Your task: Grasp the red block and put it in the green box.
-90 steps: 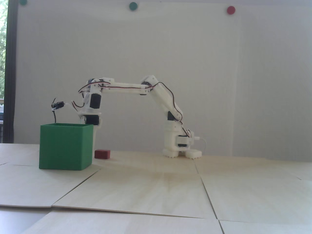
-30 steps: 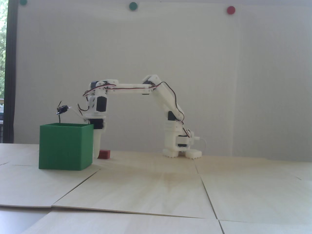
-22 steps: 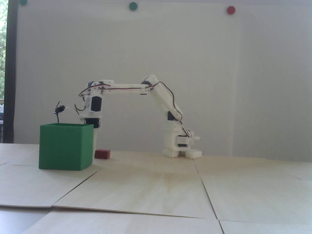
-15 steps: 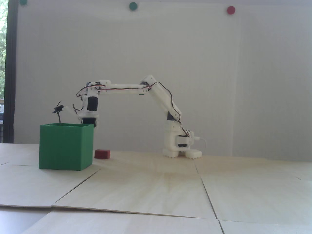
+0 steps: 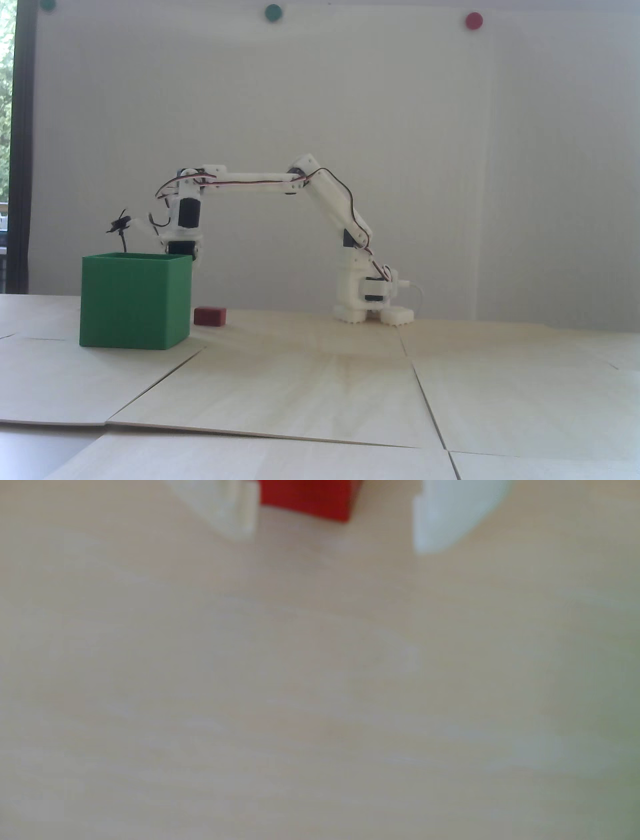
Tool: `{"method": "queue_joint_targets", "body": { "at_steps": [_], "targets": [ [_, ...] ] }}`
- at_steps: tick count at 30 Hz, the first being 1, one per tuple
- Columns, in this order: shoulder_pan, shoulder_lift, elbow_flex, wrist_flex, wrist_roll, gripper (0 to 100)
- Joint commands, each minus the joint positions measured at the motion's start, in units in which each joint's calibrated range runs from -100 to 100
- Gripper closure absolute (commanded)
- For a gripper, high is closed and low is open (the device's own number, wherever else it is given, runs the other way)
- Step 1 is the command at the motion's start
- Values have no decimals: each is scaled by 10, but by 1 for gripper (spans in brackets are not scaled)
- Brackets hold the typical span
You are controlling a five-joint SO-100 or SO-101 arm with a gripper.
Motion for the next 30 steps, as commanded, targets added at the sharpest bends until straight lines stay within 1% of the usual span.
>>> {"method": "queue_joint_targets", "body": {
  "at_steps": [1,15,24,30],
  "targets": [
    [-2,-81,-27,-6,-35,84],
    [-3,-74,-27,-5,-33,84],
    [-12,-108,-18,2,-33,84],
    [-18,-162,56,1,-33,84]
  ]
}}
